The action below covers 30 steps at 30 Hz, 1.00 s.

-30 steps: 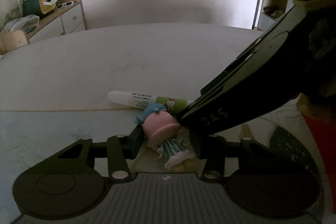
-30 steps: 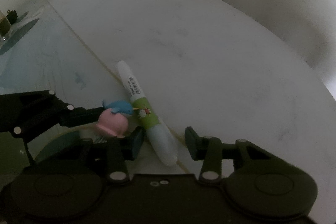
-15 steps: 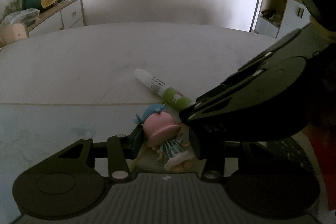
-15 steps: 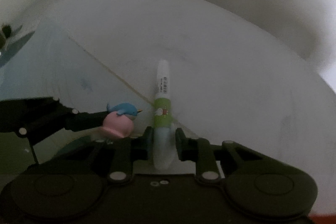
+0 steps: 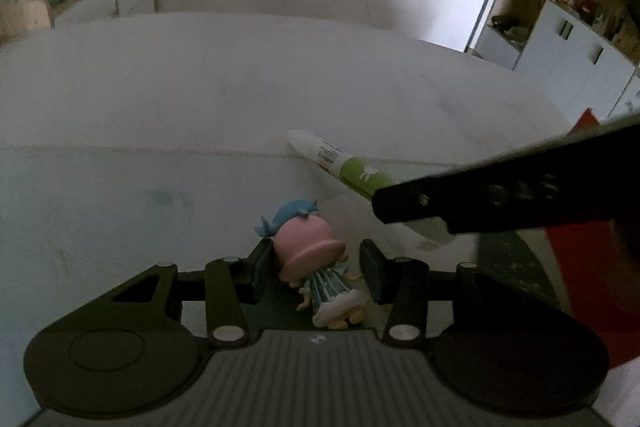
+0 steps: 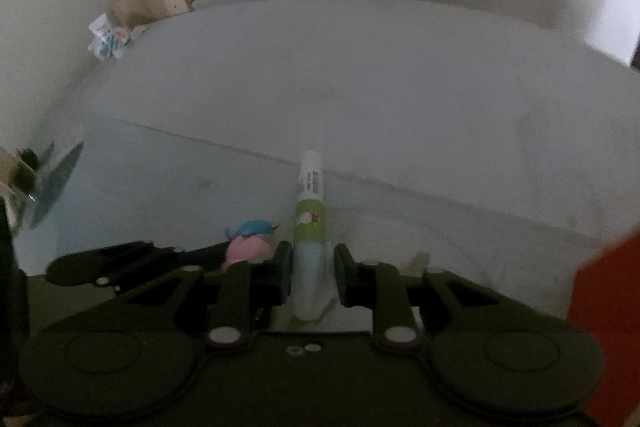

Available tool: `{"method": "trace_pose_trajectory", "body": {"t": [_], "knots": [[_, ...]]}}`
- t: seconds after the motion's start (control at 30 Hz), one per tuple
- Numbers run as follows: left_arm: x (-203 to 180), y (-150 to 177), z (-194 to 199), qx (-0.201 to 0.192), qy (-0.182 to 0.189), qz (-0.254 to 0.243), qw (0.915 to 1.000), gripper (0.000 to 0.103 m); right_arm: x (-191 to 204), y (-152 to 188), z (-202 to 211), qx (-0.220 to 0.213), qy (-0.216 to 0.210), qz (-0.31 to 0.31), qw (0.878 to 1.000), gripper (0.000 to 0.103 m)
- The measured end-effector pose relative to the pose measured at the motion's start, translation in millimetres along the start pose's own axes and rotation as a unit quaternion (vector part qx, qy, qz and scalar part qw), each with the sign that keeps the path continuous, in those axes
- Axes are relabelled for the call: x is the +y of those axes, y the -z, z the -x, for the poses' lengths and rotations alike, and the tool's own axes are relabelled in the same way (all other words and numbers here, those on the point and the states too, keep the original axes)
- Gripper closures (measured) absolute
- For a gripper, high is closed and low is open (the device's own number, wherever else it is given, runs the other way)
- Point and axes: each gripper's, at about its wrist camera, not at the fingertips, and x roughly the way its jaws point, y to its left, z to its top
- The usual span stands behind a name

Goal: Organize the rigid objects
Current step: 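Carry the toy figure and marker into the box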

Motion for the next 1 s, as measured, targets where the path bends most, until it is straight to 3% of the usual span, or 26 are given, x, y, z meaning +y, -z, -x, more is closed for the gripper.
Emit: {"method": "trace_pose_trajectory", "body": {"t": [0.37, 0.67, 1.0], "knots": [[-3.7, 5.0, 32.1, 0.005, 0.019, -0.009, 0.9998, 0.057, -5.4, 31.2, 58.9, -0.036, -0.011, -0.057, 0.998, 0.083], [-20.6, 6.7, 58.6, -0.007, 0.020, -0.023, 0.9995, 0.057, -12.8, 49.0, 101.5, -0.066, -0.008, -0.066, 0.996, 0.086], [-55.2, -6.0, 95.9, -0.032, 0.027, -0.042, 0.9982, 0.057, -35.7, 58.5, 167.5, -0.128, -0.003, -0.065, 0.990, 0.086]]}}
